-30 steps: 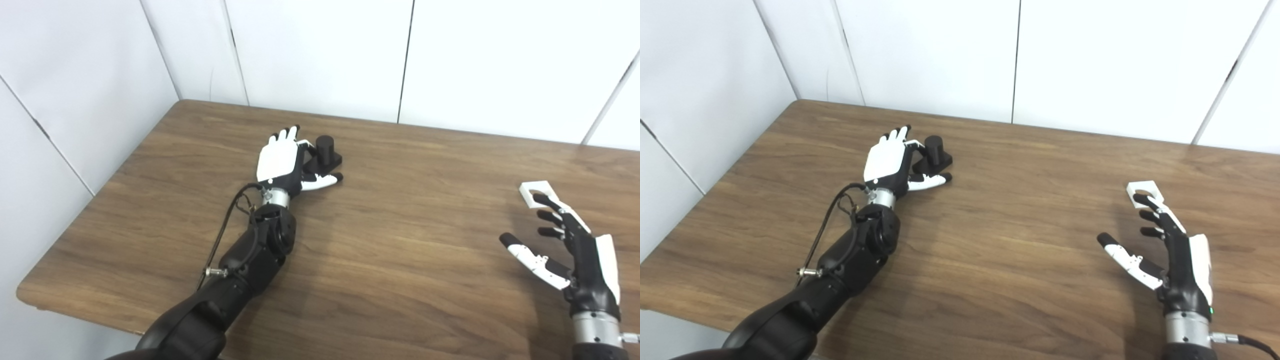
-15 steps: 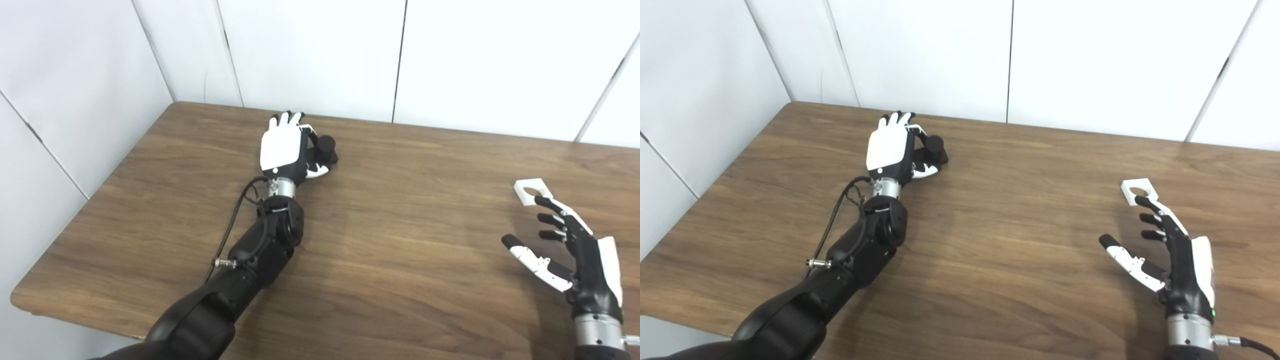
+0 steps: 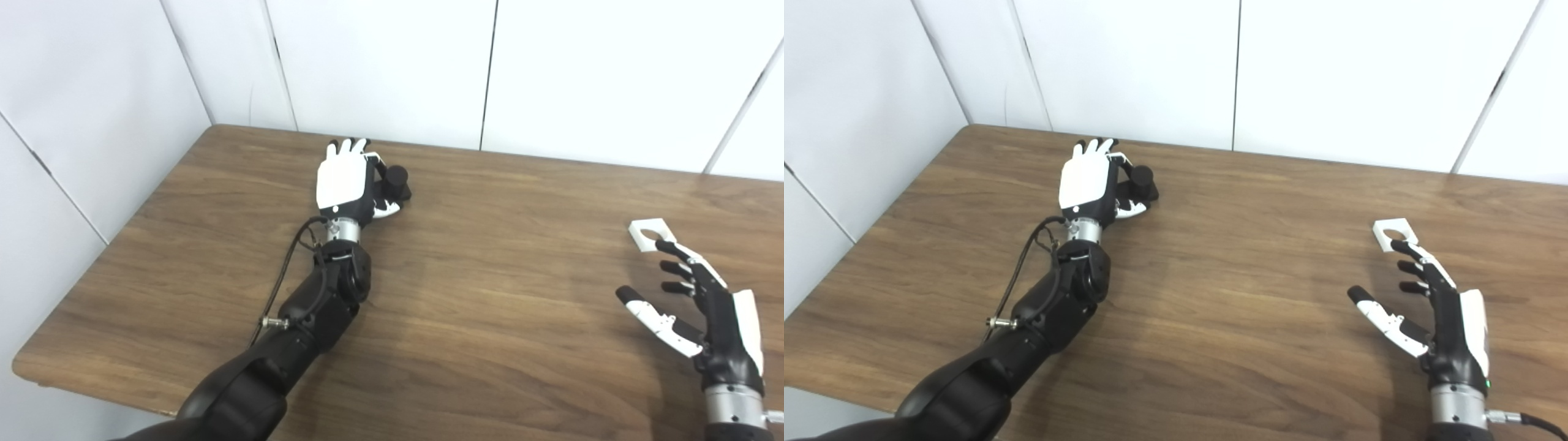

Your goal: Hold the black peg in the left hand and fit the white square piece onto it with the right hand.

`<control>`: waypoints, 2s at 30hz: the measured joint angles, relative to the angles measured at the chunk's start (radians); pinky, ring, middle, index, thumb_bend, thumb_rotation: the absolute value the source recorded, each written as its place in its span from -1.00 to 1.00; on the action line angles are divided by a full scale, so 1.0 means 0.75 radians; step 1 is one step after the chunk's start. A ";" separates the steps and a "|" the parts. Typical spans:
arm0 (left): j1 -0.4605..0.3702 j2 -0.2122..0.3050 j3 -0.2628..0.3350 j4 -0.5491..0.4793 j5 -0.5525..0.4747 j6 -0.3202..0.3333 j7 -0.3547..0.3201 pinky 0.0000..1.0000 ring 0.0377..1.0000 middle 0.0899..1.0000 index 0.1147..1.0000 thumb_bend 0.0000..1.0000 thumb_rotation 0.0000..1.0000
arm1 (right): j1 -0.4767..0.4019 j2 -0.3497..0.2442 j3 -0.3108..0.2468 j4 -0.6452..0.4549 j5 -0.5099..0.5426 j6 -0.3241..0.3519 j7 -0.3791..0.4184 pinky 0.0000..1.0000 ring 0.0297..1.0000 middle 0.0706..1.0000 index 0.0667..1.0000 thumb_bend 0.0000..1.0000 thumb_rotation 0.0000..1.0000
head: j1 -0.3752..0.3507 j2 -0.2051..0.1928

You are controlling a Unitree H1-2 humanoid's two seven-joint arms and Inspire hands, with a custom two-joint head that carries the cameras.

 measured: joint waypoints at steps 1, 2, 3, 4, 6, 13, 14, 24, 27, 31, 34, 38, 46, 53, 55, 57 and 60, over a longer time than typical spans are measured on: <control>0.000 0.002 0.000 -0.003 0.000 0.000 -0.009 1.00 0.89 0.78 -0.17 0.03 -0.84 | 0.000 0.000 0.000 0.000 0.000 0.000 0.000 0.38 0.56 0.69 0.55 0.40 -0.12 | 0.000 0.000; 0.004 0.006 0.002 -0.023 -0.012 -0.006 -0.029 1.00 0.90 0.78 -0.17 0.03 -0.83 | 0.000 0.000 -0.001 -0.001 -0.001 0.002 0.000 0.39 0.56 0.69 0.55 0.41 -0.10 | -0.020 0.004; 0.008 0.008 0.004 -0.034 -0.016 -0.009 -0.040 1.00 0.90 0.78 -0.17 0.03 -0.83 | 0.001 0.000 -0.001 -0.001 -0.001 0.004 0.000 0.39 0.56 0.69 0.55 0.41 -0.10 | -0.020 0.004; 0.017 0.010 0.009 -0.048 -0.032 -0.025 -0.054 0.98 0.92 0.78 -0.17 0.03 -0.83 | 0.001 0.000 -0.001 -0.001 -0.001 0.007 0.000 0.40 0.57 0.69 0.55 0.41 -0.11 | -0.031 0.006; 0.047 0.009 0.040 -0.109 -0.091 -0.049 -0.095 0.99 0.94 0.80 -0.17 0.03 -0.82 | 0.000 0.000 -0.002 -0.002 -0.002 0.017 0.000 0.40 0.56 0.69 0.55 0.41 -0.12 | -0.035 0.006; 0.170 -0.015 0.080 -0.303 -0.267 -0.130 -0.258 0.98 0.99 0.83 -0.16 0.03 -0.82 | 0.002 -0.003 -0.003 -0.007 -0.023 0.031 0.000 0.38 0.55 0.68 0.55 0.40 -0.15 | -0.063 0.014; 0.182 -0.022 0.079 -0.326 -0.273 -0.133 -0.278 0.99 1.00 0.83 -0.16 0.03 -0.82 | 0.002 -0.002 -0.003 -0.008 -0.023 0.032 0.000 0.37 0.55 0.68 0.55 0.40 -0.16 | -0.069 0.016; 0.293 -0.058 0.059 -0.494 -0.276 -0.151 -0.376 1.00 1.00 0.87 -0.04 0.56 -0.30 | 0.005 0.005 0.000 -0.025 -0.026 0.054 0.003 0.42 0.58 0.70 0.56 0.42 -0.07 | -0.121 0.035; 0.333 -0.064 0.049 -0.542 -0.276 -0.154 -0.404 1.00 1.00 0.88 -0.01 0.70 -0.14 | 0.006 0.006 0.004 -0.037 -0.029 0.064 0.005 0.41 0.57 0.70 0.55 0.43 -0.05 | -0.153 0.041; 0.393 -0.074 0.039 -0.577 -0.289 -0.204 -0.441 1.00 1.00 0.90 0.01 0.71 -0.11 | 0.006 0.012 0.009 -0.040 -0.046 0.075 0.005 0.41 0.56 0.69 0.55 0.45 -0.03 | -0.190 0.047; 0.424 -0.080 0.036 -0.617 -0.296 -0.206 -0.460 1.00 1.00 0.92 0.03 0.72 -0.11 | 0.005 0.021 0.012 -0.042 -0.054 0.078 0.005 0.43 0.58 0.69 0.55 0.45 -0.03 | -0.211 0.051; 0.468 -0.090 0.014 -0.681 -0.295 -0.201 -0.490 1.00 1.00 0.94 0.05 0.72 -0.13 | 0.005 0.029 0.012 -0.045 -0.063 0.084 0.006 0.47 0.61 0.71 0.57 0.43 -0.03 | -0.219 0.057; 0.508 -0.117 -0.029 -0.715 -0.259 -0.224 -0.495 1.00 1.00 0.96 0.04 0.69 -0.13 | 0.005 0.028 0.011 -0.062 -0.066 0.103 0.011 0.48 0.61 0.70 0.56 0.44 -0.04 | -0.227 0.065; 0.514 -0.132 -0.059 -0.718 -0.251 -0.240 -0.502 1.00 1.00 0.97 0.04 0.73 -0.11 | 0.004 0.029 0.012 -0.063 -0.074 0.103 0.011 0.45 0.60 0.69 0.55 0.43 -0.06 | -0.252 0.084; 0.516 -0.135 -0.069 -0.722 -0.247 -0.240 -0.505 1.00 1.00 0.96 0.04 0.73 -0.11 | 0.004 0.028 0.012 -0.064 -0.074 0.103 0.011 0.45 0.60 0.69 0.55 0.43 -0.07 | -0.252 0.086; 0.519 -0.136 -0.076 -0.726 -0.246 -0.240 -0.505 1.00 1.00 0.96 0.03 0.73 -0.12 | 0.004 0.028 0.011 -0.066 -0.073 0.103 0.011 0.45 0.59 0.69 0.55 0.43 -0.08 | -0.250 0.090; 0.523 -0.139 -0.091 -0.733 -0.241 -0.240 -0.507 1.00 1.00 0.96 0.03 0.71 -0.12 | 0.004 0.028 0.010 -0.072 -0.073 0.103 0.011 0.45 0.60 0.69 0.55 0.43 -0.08 | -0.248 0.096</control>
